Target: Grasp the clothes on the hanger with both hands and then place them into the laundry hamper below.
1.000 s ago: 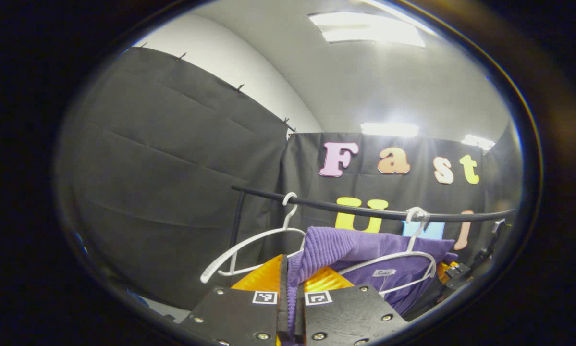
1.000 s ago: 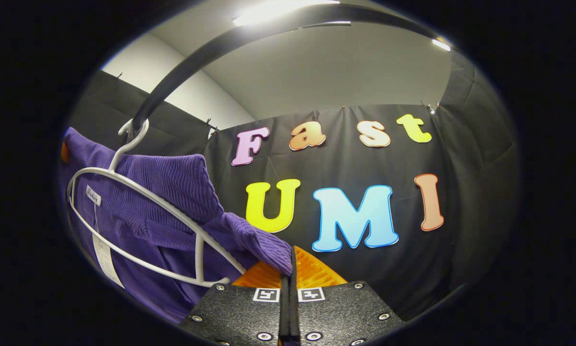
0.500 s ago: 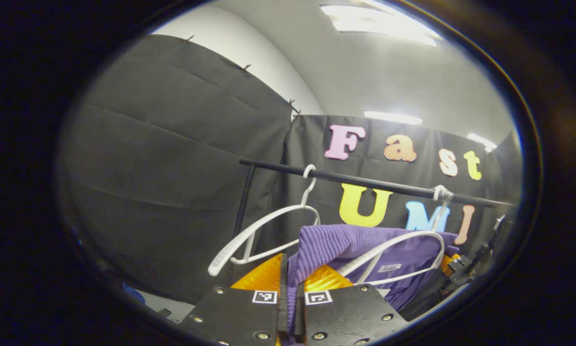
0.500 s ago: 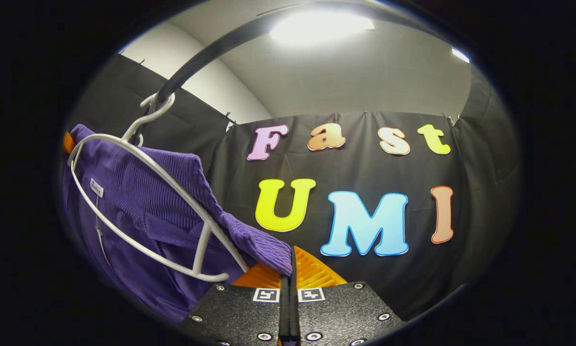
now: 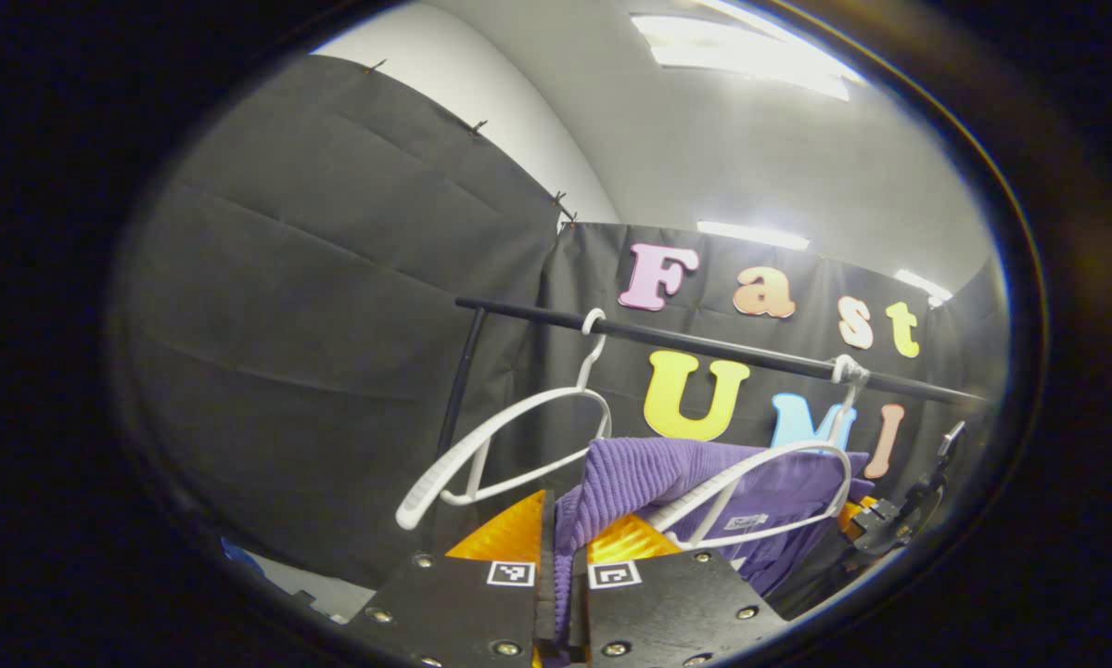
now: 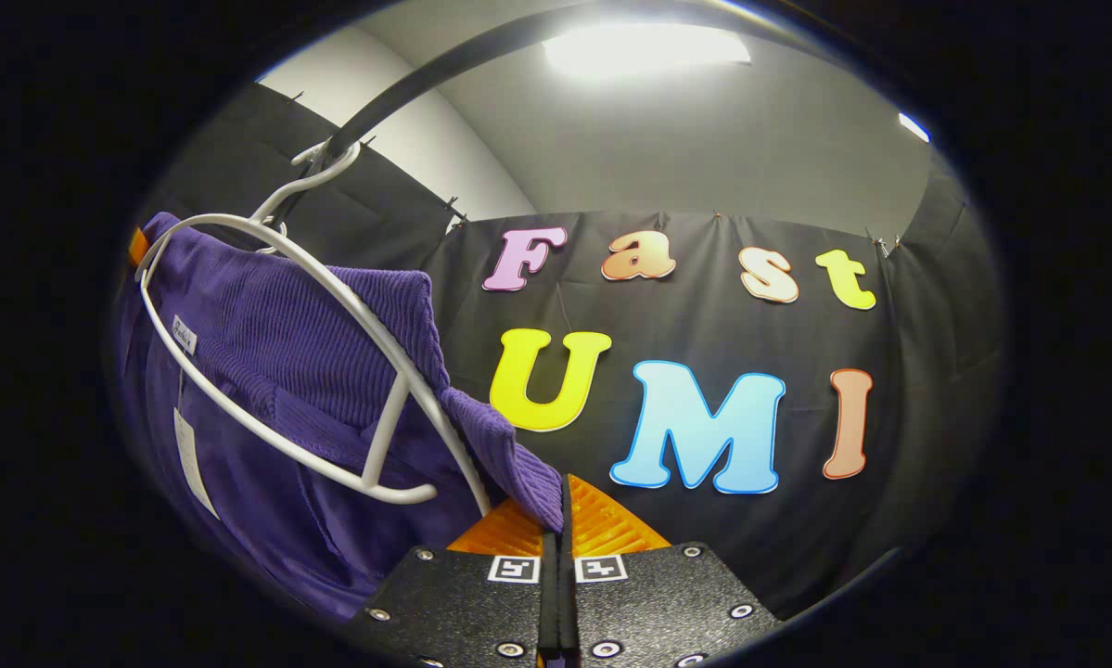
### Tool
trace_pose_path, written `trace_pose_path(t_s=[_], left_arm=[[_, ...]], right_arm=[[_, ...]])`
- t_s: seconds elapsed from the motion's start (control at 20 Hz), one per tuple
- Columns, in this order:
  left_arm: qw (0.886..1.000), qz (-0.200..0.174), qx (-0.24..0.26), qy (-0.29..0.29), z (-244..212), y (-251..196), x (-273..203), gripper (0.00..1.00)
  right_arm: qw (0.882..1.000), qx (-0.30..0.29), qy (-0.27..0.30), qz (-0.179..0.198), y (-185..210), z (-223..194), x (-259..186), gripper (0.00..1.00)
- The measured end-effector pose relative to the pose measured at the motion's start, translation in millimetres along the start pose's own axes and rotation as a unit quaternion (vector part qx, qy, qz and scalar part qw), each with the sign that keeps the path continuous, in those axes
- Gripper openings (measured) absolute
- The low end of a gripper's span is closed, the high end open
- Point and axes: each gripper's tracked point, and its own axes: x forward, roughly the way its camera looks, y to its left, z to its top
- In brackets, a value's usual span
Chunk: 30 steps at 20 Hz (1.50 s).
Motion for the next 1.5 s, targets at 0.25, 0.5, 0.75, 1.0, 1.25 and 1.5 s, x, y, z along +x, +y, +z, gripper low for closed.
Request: trace_pose_path(t_s=[0.25,0.5,0.75,1.0,1.25,1.5], left_arm=[[1.0,-0.015,0.004,-0.006,28,-4,18,0.06],[0.997,-0.038,0.031,0.054,-18,3,8,0.06],[0.995,-0.033,-0.023,0.088,-57,10,1,0.06],[0.993,-0.027,-0.022,0.115,-101,-3,-5,0.06],[0.992,-0.024,-0.045,0.118,-115,-7,-41,0.06],[0.994,-0.025,-0.025,0.102,-108,-7,-82,0.06]], right_arm=[[1.0,-0.013,-0.013,0.019,8,2,1,0.0],[1.0,0.013,-0.002,0.006,2,-5,-9,0.0],[1.0,-0.008,0.011,0.004,-1,-21,-10,0.0],[0.999,-0.029,0.043,0.002,-8,-53,-22,0.0],[0.997,-0.007,0.072,-0.003,-12,-64,-58,0.0],[0.994,-0.011,0.106,0.012,3,-57,-105,0.0]])
